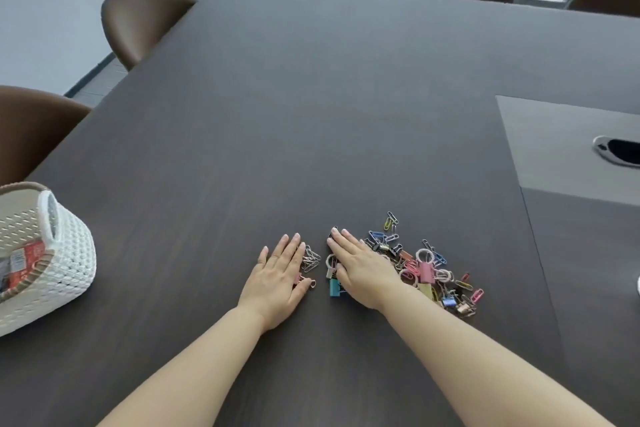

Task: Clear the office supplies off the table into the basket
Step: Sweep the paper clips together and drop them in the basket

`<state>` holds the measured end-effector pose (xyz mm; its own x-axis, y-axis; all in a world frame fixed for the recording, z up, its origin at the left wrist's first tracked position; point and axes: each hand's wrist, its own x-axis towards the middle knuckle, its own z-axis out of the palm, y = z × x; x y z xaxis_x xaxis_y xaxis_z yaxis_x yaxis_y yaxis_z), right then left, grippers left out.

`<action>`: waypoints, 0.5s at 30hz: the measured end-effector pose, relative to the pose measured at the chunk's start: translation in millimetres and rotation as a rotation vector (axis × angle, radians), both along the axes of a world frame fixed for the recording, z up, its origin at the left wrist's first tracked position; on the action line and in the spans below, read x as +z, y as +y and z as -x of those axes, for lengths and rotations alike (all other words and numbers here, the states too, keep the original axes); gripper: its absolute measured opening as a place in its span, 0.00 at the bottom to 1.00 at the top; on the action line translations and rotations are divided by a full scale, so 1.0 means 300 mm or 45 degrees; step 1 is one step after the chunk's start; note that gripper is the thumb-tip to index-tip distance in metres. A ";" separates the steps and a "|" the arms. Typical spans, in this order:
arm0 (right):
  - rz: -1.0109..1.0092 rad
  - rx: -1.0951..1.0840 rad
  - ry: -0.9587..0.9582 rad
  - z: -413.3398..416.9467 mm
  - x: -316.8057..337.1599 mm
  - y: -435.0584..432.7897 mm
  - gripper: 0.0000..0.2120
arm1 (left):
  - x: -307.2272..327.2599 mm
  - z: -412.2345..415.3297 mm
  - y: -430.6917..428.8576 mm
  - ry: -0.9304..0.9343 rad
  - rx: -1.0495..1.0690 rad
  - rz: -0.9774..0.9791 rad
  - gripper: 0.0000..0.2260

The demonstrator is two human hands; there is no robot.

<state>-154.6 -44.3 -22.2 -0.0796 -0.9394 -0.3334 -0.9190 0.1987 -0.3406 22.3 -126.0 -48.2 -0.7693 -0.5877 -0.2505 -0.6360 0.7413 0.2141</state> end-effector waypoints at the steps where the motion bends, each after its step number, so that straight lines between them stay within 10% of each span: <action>1: -0.002 -0.011 -0.011 -0.001 0.007 0.034 0.24 | 0.007 0.019 0.011 -0.009 0.002 -0.010 0.44; 11: 0.608 -0.667 -0.112 0.056 0.004 0.397 0.20 | 0.027 0.047 0.166 0.235 -0.007 -0.148 0.36; 15: 0.383 -0.895 0.111 0.089 -0.028 0.502 0.29 | 0.007 0.057 0.183 0.113 -0.180 0.065 0.38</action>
<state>-181.2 106.3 -30.6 -0.7057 -0.7076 -0.0370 -0.6369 0.6564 -0.4044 5.2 -71.3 -46.1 -0.8628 -0.4825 -0.1509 -0.5052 0.8333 0.2245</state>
